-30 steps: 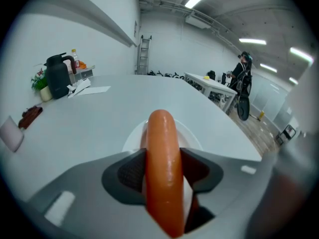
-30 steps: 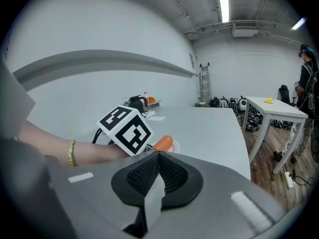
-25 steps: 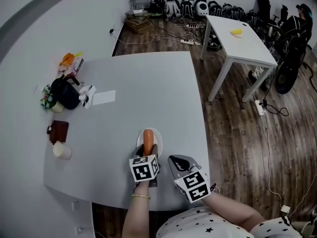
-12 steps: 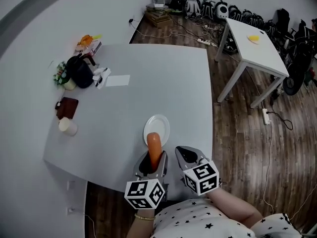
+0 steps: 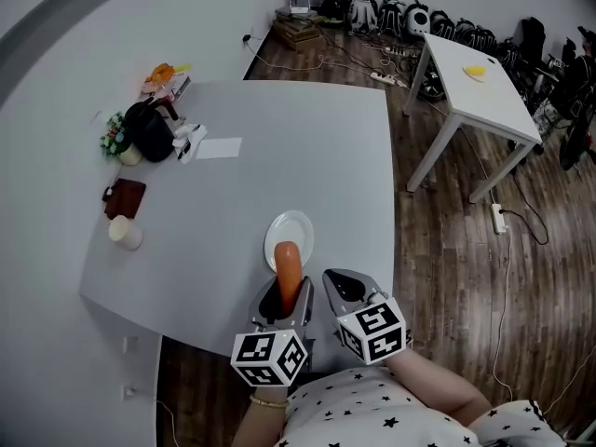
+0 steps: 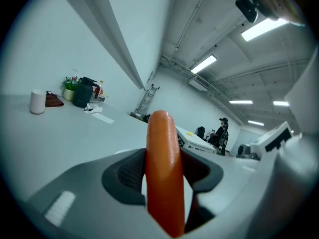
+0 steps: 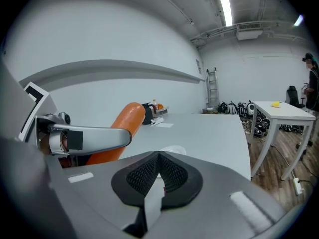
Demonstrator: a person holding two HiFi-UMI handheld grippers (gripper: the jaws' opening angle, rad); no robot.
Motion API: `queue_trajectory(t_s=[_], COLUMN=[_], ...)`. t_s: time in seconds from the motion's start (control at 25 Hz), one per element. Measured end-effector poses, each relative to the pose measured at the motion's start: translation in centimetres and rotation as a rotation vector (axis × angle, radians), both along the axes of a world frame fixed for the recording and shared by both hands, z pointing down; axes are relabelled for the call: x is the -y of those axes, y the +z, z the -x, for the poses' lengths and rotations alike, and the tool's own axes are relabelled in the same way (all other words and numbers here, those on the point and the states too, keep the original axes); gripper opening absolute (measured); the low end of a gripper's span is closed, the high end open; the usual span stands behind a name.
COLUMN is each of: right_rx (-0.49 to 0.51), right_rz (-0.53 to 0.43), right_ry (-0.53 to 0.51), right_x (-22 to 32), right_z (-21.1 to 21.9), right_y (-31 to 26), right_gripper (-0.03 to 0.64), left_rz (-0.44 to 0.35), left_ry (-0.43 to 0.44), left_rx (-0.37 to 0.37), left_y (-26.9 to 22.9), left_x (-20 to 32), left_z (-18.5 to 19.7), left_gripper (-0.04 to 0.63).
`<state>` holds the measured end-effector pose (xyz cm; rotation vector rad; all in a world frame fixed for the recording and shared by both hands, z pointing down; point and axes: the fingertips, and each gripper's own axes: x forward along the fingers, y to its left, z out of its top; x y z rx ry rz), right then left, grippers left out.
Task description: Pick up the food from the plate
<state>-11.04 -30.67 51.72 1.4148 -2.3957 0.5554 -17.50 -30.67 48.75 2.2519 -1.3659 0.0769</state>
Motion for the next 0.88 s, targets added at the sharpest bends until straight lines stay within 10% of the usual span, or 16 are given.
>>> queue_trajectory(t_s=[0.88], right_rx=[0.025], right_rz=[-0.013], right_ry=[0.014], right_x=[-0.62], right_z=[-0.46], right_y=[-0.34], right_gripper=[-0.002], left_rz=[0.002], left_ry=[0.004], left_rx=[0.001], left_y=[-0.11], left_x=[0.02], left_z=[-0.33], left_gripper=[0.212])
